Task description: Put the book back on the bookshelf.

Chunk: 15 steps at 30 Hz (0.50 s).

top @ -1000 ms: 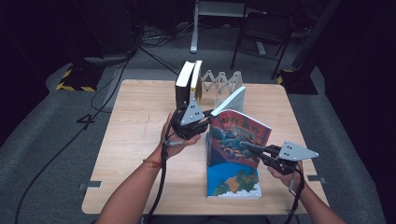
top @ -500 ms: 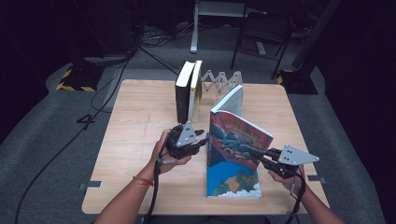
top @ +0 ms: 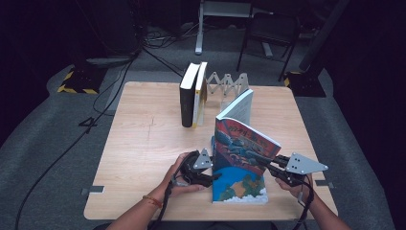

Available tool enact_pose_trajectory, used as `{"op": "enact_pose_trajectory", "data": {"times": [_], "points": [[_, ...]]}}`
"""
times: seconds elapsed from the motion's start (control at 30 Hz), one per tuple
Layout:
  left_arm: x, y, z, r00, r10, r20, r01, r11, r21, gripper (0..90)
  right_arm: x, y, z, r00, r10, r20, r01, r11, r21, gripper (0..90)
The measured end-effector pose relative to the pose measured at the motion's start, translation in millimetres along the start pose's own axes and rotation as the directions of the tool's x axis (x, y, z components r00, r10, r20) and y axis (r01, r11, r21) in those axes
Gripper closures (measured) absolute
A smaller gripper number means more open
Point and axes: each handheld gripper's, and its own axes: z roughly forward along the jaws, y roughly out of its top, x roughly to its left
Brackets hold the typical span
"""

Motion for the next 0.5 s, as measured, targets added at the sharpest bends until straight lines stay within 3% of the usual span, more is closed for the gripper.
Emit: {"op": "enact_pose_trajectory", "data": {"times": [0.07, 0.17, 0.23, 0.33, 0.4, 0.5], "points": [[-0.8, 2.2, 6.8, 0.9997, -0.021, -0.012, 0.021, 0.9998, -0.002, 33.2, 0.1, -0.2, -0.5, 1.0, 0.0, 0.0, 0.0, 1.0, 0.002, 86.0], [1.6, 3.6, 9.7, 0.9984, -0.056, -0.009, 0.056, 0.9979, -0.033, 37.4, 0.7, -1.1, -1.6, 1.0, -0.002, 0.0, 0.002, 1.0, 0.003, 86.0], [7.4, 7.2, 11.2, 0.9961, -0.088, -0.01, 0.087, 0.9929, -0.081, 40.6, 1.3, -1.6, -2.0, 1.0, 0.002, -0.005, -0.002, 1.0, -0.001, 86.0], [8.8, 12.2, 10.7, 0.996, -0.086, -0.024, 0.083, 0.9901, -0.113, 43.5, 1.9, -1.7, -2.7, 1.0, -0.006, -0.005, 0.006, 1.0, 0.004, 86.0], [8.8, 20.1, 8.1, 0.9943, -0.096, -0.047, 0.087, 0.9834, -0.159, 43.9, 1.7, -1.9, -2.8, 1.0, -0.003, -0.006, 0.003, 1.0, 0.003, 85.9], [7.3, 28.1, 4.0, 0.9921, -0.09, -0.088, 0.072, 0.9791, -0.191, 50.3, 1.1, -1.8, -3.1, 1.0, -0.007, -0.004, 0.007, 1.0, 0.006, 85.8]]}}
